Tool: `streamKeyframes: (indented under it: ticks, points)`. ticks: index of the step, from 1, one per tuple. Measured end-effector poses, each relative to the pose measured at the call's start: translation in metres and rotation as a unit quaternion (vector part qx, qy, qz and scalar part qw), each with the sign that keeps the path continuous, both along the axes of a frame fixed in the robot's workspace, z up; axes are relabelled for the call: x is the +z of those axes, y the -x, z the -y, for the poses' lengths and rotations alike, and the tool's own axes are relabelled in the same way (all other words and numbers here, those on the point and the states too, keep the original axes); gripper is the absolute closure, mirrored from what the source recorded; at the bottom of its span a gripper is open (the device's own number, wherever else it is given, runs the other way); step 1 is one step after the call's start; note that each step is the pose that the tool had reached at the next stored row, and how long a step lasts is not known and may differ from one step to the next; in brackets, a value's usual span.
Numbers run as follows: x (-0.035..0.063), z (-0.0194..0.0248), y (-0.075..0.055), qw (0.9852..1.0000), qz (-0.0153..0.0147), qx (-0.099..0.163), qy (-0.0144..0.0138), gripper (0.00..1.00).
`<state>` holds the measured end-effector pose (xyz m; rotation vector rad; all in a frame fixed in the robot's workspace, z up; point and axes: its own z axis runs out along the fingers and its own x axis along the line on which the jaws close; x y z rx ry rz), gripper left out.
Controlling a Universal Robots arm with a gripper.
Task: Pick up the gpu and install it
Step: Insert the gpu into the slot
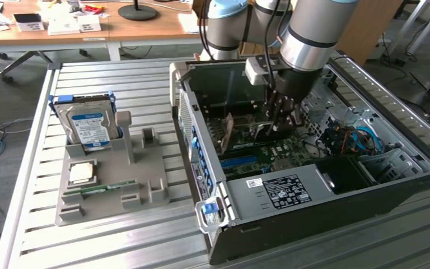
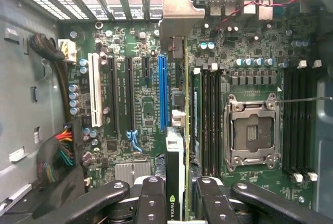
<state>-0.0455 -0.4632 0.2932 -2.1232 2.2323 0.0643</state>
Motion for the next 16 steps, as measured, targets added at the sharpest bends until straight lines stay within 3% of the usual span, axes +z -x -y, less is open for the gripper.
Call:
streamKeyframes:
  ticks: [16]
  points:
    - [-0.0104,0.0002,0.0062,1.0000,0.0000,0.000,0.0001,0.73]
